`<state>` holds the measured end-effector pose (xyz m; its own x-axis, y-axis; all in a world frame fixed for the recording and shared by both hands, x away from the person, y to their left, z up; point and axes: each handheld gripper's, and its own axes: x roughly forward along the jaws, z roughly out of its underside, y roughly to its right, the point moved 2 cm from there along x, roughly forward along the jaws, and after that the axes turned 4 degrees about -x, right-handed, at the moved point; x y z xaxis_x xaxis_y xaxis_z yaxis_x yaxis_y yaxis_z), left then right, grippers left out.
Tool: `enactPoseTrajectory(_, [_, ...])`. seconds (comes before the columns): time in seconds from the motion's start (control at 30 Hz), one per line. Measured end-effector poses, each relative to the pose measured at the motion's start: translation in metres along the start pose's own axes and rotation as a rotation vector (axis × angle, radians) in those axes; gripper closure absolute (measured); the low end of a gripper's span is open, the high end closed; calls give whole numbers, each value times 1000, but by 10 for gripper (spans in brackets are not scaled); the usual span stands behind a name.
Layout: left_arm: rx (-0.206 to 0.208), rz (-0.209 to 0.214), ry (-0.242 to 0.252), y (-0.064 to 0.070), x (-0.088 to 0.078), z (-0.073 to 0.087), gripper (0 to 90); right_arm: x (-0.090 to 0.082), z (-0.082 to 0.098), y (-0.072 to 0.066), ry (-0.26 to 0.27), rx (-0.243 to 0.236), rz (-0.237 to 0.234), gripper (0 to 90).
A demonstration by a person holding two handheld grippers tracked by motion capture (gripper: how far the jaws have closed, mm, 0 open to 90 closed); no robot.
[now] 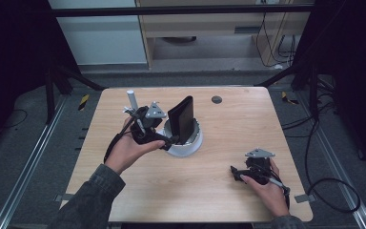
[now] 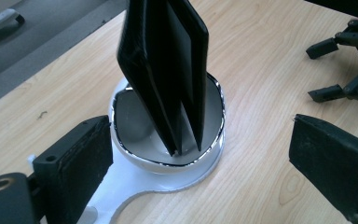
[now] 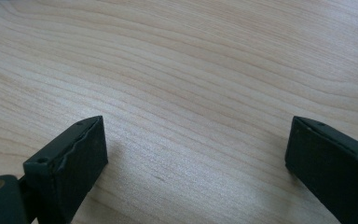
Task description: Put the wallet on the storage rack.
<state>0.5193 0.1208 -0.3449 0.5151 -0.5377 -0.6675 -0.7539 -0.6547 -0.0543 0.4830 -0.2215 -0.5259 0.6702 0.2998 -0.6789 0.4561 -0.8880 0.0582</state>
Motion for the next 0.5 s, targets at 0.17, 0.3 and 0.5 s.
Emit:
enactPoseTrajectory(0.17, [4,10,-8,5,5,8,54,0,0,0,1,-1,0,58])
enactPoseTrajectory(0.3, [20,18,-18,12,10,17,46,0,0,0,0,-1,0,57])
enactPoseTrajectory(0.5, [42,27,-35,20,17,28,41,0,0,0,0,-1,0,57])
